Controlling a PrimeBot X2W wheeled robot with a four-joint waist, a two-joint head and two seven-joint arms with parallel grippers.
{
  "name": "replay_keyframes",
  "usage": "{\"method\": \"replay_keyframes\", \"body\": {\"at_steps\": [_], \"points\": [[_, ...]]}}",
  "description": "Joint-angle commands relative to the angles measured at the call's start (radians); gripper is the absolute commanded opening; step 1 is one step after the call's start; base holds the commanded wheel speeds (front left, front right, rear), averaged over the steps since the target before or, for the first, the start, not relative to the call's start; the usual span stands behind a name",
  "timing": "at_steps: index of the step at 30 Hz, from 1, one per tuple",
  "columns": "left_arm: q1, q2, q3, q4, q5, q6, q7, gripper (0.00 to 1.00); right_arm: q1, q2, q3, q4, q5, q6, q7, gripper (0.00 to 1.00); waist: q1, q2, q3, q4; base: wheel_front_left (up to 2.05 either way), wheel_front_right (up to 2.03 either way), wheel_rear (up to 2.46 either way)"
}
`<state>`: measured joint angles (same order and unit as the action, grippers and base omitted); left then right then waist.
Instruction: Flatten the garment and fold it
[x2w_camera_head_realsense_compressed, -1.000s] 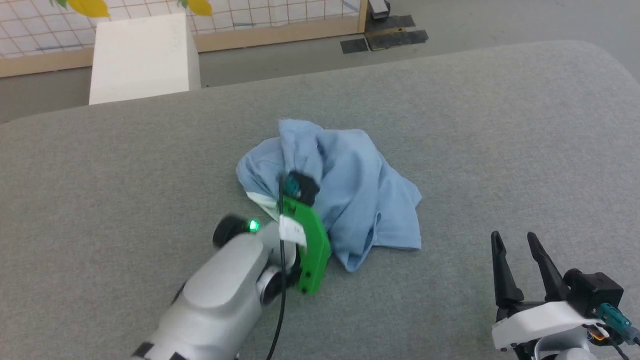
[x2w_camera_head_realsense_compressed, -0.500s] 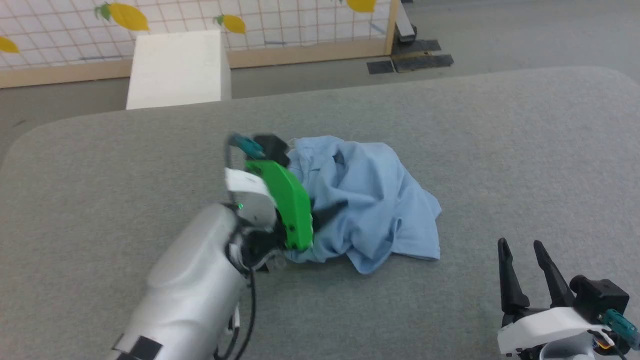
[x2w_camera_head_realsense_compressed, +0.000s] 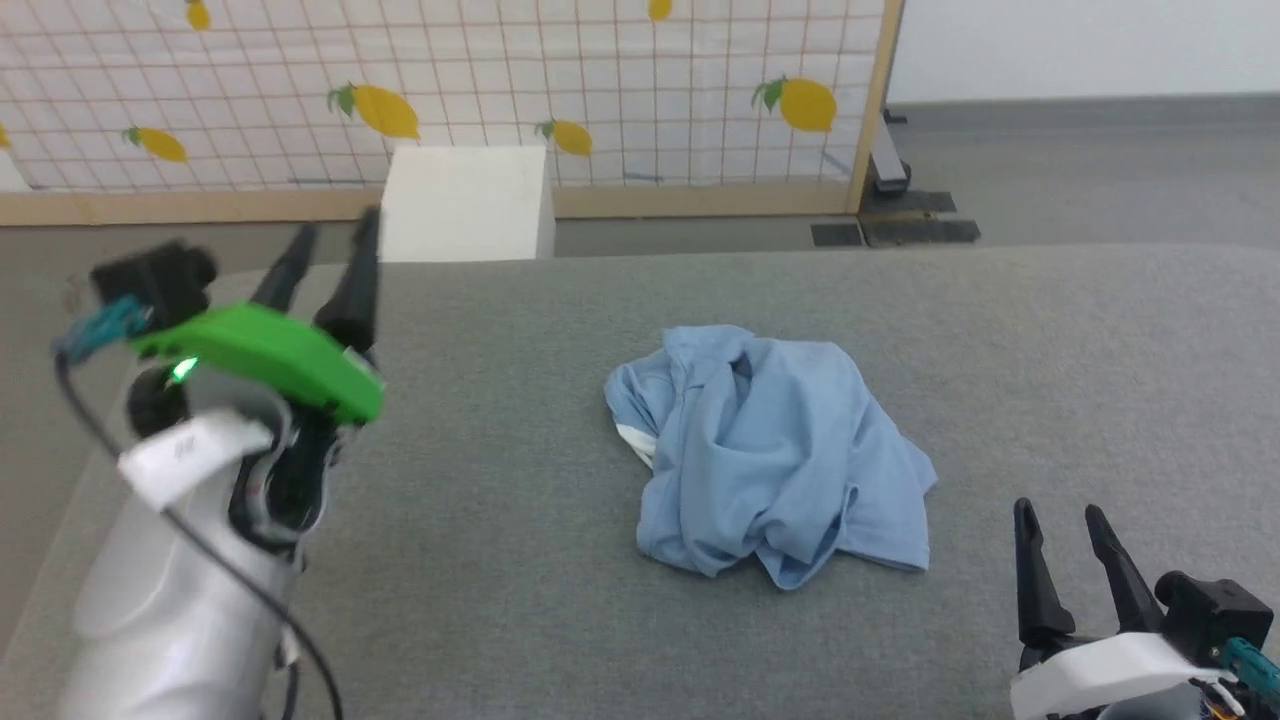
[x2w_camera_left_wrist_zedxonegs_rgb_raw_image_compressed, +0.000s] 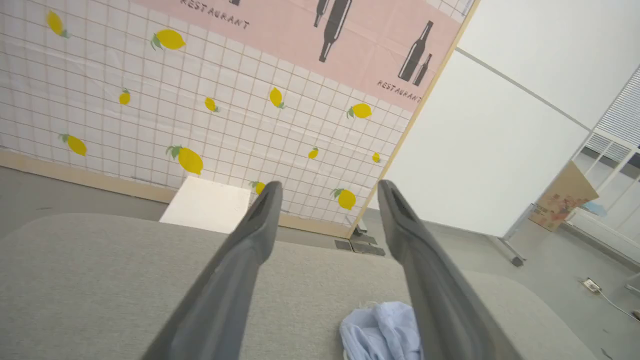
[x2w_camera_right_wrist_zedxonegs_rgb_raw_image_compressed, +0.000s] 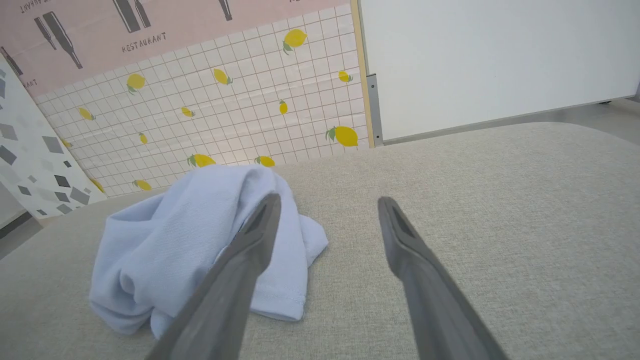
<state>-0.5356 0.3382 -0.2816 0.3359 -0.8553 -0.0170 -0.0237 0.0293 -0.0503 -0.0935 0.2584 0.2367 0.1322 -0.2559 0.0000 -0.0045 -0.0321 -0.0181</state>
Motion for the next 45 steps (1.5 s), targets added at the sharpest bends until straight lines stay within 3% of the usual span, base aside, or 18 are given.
{"method": "replay_keyframes", "body": {"at_steps": [1, 4, 12, 33, 40, 45], "points": [[0.047, 0.019, 0.007, -0.006, 0.037, 0.007, -0.059, 1.0, 0.017, 0.0, -0.005, 0.002, -0.007, -0.002, -0.006, 1.0, 0.0, 0.0045, -0.028, 0.027, 0.0, 0.0, 0.0], [0.134, 0.061, 0.004, -0.02, 0.124, 0.027, -0.174, 1.0, 0.02, 0.0, -0.014, -0.004, -0.01, -0.002, -0.006, 1.0, 0.0, 0.0045, -0.029, 0.037, 0.0, 0.0, 0.0], [0.296, 0.097, 0.013, -0.054, 0.228, 0.048, -0.233, 1.0, 0.008, 0.0, -0.005, -0.032, -0.031, -0.002, -0.006, 1.0, 0.0, 0.0045, 0.006, 0.031, 0.0, 0.0, 0.0], [0.448, -0.001, 0.086, -0.059, 0.309, 0.003, -0.238, 1.0, 0.018, 0.0, -0.004, -0.054, -0.068, -0.002, 0.003, 1.0, 0.0, 0.0045, 0.031, 0.005, 0.0, 0.0, 0.0], [0.442, -0.012, 0.123, -0.088, 0.322, -0.012, -0.238, 1.0, -0.137, 0.0, 0.032, -0.02, -0.106, -0.002, 0.228, 1.0, 0.0, 0.0045, 0.078, 0.01, 0.0, 0.0, 0.0], [0.42, -0.009, 0.138, -0.109, 0.33, -0.027, -0.238, 1.0, -0.282, 0.0, 0.075, 0.034, -0.168, -0.002, 0.534, 1.0, 0.0, 0.0045, 0.126, 0.027, 0.0, 0.0, 0.0]]}}
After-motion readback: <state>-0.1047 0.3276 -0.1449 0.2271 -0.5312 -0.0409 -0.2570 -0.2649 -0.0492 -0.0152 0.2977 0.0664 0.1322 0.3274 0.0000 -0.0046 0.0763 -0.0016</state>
